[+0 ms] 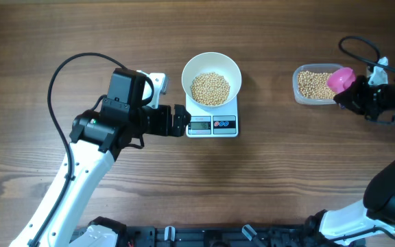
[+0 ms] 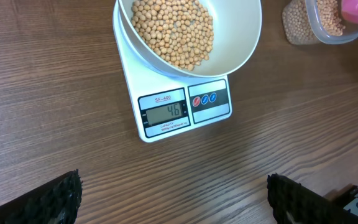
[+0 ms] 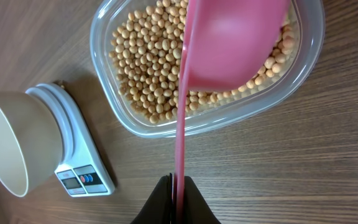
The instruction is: Scoop item into bowl and weigh 150g on scale
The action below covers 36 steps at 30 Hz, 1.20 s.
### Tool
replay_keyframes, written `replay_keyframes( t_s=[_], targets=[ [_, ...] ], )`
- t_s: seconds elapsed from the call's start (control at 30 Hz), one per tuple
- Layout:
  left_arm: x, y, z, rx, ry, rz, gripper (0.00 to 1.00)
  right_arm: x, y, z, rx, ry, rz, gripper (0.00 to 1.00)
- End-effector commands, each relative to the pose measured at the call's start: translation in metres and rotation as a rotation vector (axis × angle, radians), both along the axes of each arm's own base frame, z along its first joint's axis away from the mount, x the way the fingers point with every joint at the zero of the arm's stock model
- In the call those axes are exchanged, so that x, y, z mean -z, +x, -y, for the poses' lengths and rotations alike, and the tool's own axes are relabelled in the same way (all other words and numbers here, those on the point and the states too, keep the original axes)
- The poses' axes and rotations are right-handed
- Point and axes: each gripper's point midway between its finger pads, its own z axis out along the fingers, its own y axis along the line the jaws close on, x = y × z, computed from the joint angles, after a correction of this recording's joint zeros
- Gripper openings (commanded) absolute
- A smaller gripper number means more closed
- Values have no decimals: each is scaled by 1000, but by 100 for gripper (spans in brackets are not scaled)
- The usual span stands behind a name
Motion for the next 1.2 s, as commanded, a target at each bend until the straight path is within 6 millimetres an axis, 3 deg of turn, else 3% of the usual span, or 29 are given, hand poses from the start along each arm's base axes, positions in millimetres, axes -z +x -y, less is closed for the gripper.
replay_keyframes(
  t_s=[0.0,0.53,1.0,1.17],
  targets=[
    [3,-2,3,23,-1,-3,100,-13,5,3,-25,-48,48,4],
    [3,-2,3,23,-1,-3,100,-13,6,4,-24,-51,52,8],
    [3,-2,3,23,-1,-3,100,-14,10,5,-21,-57,65,4],
    [3,-2,3,23,-1,-3,100,-30,18,9,-35,-76,106,4]
  ],
)
